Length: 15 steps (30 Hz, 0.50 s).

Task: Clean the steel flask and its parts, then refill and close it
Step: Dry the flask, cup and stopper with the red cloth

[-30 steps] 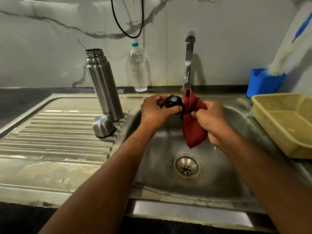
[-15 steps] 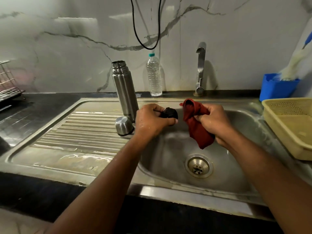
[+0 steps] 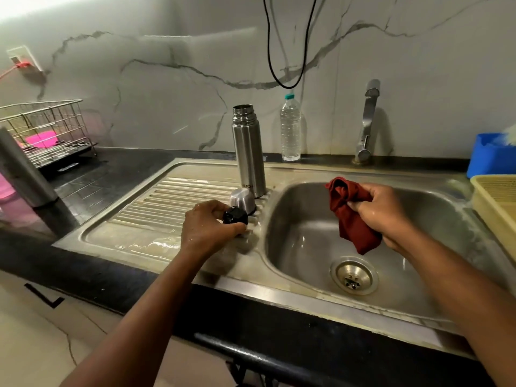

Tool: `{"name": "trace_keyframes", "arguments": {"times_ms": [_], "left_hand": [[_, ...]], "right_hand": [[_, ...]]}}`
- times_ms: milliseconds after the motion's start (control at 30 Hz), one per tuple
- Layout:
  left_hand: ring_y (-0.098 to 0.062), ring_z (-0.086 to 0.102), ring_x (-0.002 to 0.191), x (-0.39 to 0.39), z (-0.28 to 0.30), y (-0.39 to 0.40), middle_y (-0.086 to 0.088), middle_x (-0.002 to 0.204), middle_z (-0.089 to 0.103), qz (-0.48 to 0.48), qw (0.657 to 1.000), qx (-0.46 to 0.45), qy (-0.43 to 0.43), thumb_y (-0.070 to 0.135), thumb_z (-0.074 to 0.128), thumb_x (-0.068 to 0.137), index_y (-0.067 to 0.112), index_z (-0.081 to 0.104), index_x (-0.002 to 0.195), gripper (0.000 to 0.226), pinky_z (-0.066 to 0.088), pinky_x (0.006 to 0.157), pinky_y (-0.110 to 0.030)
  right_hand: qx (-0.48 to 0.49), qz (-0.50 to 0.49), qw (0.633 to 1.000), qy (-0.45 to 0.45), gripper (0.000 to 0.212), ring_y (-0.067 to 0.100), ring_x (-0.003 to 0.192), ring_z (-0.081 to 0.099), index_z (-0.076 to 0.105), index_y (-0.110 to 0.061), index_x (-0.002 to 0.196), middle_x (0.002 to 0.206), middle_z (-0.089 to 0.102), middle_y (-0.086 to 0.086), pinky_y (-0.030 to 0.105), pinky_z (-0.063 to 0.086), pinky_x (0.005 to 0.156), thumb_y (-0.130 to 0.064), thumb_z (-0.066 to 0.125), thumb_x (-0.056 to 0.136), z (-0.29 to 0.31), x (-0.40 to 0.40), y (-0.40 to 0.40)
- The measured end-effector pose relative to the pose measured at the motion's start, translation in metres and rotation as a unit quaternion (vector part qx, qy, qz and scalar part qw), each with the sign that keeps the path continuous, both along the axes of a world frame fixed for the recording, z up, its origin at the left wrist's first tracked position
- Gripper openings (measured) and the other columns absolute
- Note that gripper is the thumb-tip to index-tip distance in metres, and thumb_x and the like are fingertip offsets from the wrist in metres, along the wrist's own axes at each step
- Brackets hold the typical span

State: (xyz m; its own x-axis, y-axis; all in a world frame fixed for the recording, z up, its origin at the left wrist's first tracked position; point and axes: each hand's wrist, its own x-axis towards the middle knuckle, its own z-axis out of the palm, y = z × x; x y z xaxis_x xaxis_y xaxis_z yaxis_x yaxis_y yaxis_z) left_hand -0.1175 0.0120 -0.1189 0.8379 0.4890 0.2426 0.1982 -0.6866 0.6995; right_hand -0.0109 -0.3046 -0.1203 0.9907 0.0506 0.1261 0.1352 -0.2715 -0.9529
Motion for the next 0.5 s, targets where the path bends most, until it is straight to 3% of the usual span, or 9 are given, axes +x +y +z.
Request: {"name": "trace_keyframes", "arguments": {"times_ms": [167,300,400,500], "left_hand": [[-0.002,0.073,0.086,-0.002,-0.006,0.01,0.013,0.092,0.078,-0.005,1.0,0.004,0.004,0.049,0.097,0.057,0.028,0.077,0.1,0.052,0.063,0.087,-0.036],[-0.012,0.071,0.098,-0.002,-0.002,0.007,0.01,0.11,0.075,0.001,0.999,0.036,0.011,0.059,0.096,0.058,0.027,0.073,0.12,0.074,0.059,0.09,-0.037],[-0.022,0.068,0.101,-0.006,0.004,-0.004,0.0,0.123,0.068,0.031,0.992,0.099,-0.074,0.059,0.095,0.064,0.027,0.067,0.131,0.08,0.056,0.085,-0.037],[-0.023,0.064,0.097,0.0,0.02,-0.035,-0.005,0.122,0.063,0.011,0.973,0.122,-0.196,0.041,0.094,0.073,0.021,0.068,0.127,0.063,0.046,0.077,-0.025]], "right_hand": [[0.001,0.009,1.0,0.01,0.035,0.022,0.095,0.069,0.073,-0.034,0.097,0.099,0.075,0.0,0.037,0.057,0.081,0.0,0.07,0.093,-0.005,0.001,-0.001],[0.034,0.006,0.999,0.034,0.03,0.023,0.098,0.07,0.073,-0.028,0.099,0.102,0.075,0.001,0.035,0.056,0.079,0.0,0.072,0.09,-0.006,0.004,-0.001],[0.069,-0.009,0.996,0.056,0.029,0.023,0.1,0.07,0.068,-0.021,0.107,0.106,0.073,0.003,0.034,0.056,0.076,0.0,0.075,0.088,-0.006,0.009,-0.002],[0.108,-0.015,0.99,0.084,0.03,0.024,0.1,0.071,0.066,-0.016,0.111,0.107,0.074,0.008,0.041,0.059,0.085,-0.001,0.075,0.087,-0.004,0.011,-0.005]]}}
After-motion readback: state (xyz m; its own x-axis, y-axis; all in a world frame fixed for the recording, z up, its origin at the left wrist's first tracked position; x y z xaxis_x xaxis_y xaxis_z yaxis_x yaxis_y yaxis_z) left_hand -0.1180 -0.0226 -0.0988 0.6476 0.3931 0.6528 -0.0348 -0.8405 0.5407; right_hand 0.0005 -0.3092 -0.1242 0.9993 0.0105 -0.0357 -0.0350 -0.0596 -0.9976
